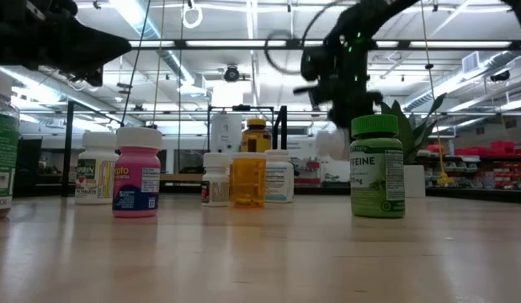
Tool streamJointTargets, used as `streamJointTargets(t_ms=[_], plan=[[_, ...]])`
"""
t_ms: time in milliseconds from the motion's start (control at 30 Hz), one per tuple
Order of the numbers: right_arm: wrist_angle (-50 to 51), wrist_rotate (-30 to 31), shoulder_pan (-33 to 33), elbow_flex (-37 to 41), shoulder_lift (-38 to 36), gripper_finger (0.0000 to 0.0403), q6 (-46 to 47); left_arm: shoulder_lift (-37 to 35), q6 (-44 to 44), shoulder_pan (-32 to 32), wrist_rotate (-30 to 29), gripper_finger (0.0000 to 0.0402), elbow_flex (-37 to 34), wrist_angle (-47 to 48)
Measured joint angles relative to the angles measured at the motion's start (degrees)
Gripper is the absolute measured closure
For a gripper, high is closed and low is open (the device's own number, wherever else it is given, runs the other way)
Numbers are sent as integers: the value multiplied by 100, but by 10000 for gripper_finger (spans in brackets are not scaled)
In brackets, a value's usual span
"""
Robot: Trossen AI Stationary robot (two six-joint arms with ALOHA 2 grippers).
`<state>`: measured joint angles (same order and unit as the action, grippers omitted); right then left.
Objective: Pick and place medicine bottles onto shelf by color
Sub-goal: Put the white and purple pill bottle on the shelf
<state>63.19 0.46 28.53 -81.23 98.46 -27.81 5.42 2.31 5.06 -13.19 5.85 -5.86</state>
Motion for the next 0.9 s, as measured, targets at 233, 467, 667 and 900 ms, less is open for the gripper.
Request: streamJointTargets(t_ms=[233, 467, 667, 900], plan=[[-579, -1096, -723, 0, -776, 103, 411, 971, 307, 0, -696, 313, 409, 28], [-1421, -1349, -1406, 0, -967, 103, 413, 2291, 412, 0, -759, 230, 1240, 340], [-2408, -1348, -1740, 201, -929, 103, 539, 3262, 346, 0, -761, 169, 1962, 847], [-4164, -704, -2000, 913, -917, 103, 621, 4078, 276, 0, -758, 106, 2610, 1011]])
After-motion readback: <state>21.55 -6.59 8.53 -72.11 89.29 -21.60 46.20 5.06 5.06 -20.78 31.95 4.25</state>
